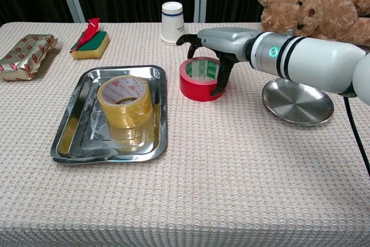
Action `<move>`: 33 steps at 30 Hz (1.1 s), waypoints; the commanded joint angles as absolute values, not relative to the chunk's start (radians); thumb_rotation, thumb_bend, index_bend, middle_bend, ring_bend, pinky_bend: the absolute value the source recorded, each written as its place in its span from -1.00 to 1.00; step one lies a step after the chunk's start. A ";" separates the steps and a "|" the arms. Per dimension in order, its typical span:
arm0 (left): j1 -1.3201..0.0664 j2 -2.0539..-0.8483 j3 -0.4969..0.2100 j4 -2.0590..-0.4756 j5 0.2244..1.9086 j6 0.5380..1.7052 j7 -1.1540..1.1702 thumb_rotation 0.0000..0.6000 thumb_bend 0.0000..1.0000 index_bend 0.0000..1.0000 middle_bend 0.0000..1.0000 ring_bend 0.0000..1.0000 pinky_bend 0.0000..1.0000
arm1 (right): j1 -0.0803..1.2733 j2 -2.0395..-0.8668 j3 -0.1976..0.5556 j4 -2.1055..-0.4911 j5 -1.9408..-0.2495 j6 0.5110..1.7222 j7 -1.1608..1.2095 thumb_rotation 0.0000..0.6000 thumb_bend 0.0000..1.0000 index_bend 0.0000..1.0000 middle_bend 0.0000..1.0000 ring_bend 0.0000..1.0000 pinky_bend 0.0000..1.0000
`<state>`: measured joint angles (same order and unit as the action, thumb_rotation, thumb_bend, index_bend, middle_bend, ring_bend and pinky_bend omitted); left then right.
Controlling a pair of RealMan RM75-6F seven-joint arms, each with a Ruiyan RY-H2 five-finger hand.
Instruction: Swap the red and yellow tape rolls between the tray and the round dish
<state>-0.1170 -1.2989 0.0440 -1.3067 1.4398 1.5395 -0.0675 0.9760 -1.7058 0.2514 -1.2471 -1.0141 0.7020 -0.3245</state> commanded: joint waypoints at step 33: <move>-0.111 -1.308 0.004 -1.317 1.495 1.483 -0.090 1.00 -0.69 -0.91 -0.95 -0.97 -0.60 | 0.651 -1.347 0.066 -1.638 -1.218 1.066 -0.263 1.00 -0.78 -1.00 -0.09 -0.75 -1.00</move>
